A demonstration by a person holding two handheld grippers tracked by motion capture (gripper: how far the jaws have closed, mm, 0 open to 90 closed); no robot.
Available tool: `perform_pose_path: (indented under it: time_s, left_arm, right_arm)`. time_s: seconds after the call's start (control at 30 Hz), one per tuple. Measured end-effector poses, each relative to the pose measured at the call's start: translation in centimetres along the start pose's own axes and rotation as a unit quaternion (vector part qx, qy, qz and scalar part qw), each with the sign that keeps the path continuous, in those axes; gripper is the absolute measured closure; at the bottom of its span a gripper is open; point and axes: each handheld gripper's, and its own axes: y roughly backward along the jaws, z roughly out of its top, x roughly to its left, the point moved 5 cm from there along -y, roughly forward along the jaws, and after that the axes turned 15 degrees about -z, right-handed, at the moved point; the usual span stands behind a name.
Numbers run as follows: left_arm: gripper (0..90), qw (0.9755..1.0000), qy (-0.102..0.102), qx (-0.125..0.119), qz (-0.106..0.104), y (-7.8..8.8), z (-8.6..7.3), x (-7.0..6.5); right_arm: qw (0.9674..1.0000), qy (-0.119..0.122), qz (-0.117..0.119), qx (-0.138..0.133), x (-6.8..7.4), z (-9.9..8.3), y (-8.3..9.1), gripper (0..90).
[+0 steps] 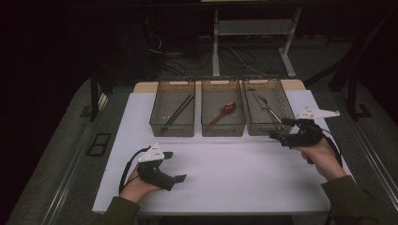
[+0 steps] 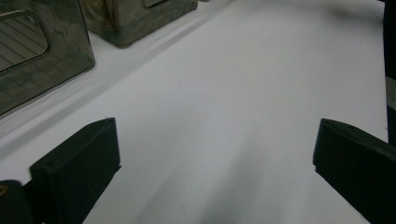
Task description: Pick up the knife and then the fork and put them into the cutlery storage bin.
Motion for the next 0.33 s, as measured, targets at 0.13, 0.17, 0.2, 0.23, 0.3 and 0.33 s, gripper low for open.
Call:
perform_pose_path:
  time_s: [0.13,0.17,0.2,0.23,0.3,0.33]
  left_arm:
    - [0.0,1.0000,0.001,0.000,0.000,0.1,0.0,0.0]
    - [0.0,1.0000,0.001,-0.002,-0.001,0.0,0.1,0.0]
    - [0.0,1.0000,0.000,-0.001,-0.002,0.0,0.1,0.0]
    - [0.0,1.0000,-0.001,0.000,-0.002,0.0,0.1,-0.1]
    - [0.0,1.0000,-0.001,-0.001,-0.003,0.0,0.1,-0.2]
    - [0.0,1.0000,-0.002,-0.001,-0.004,0.0,0.1,-0.2]
  right_arm:
    - [0.9999,0.010,0.011,0.003,1.4,-2.6,0.8,14.9]
    - [0.9998,0.010,0.014,0.005,1.6,-3.3,1.0,14.4]
    - [0.9998,0.009,0.017,0.003,1.9,-3.9,1.2,14.4]
    - [0.9998,0.006,0.020,0.001,2.1,-4.5,1.5,14.4]
    - [0.9996,0.006,0.026,0.005,2.6,-5.6,1.9,14.4]
    - [0.9996,0.010,0.027,0.008,2.8,-5.9,2.0,14.3]
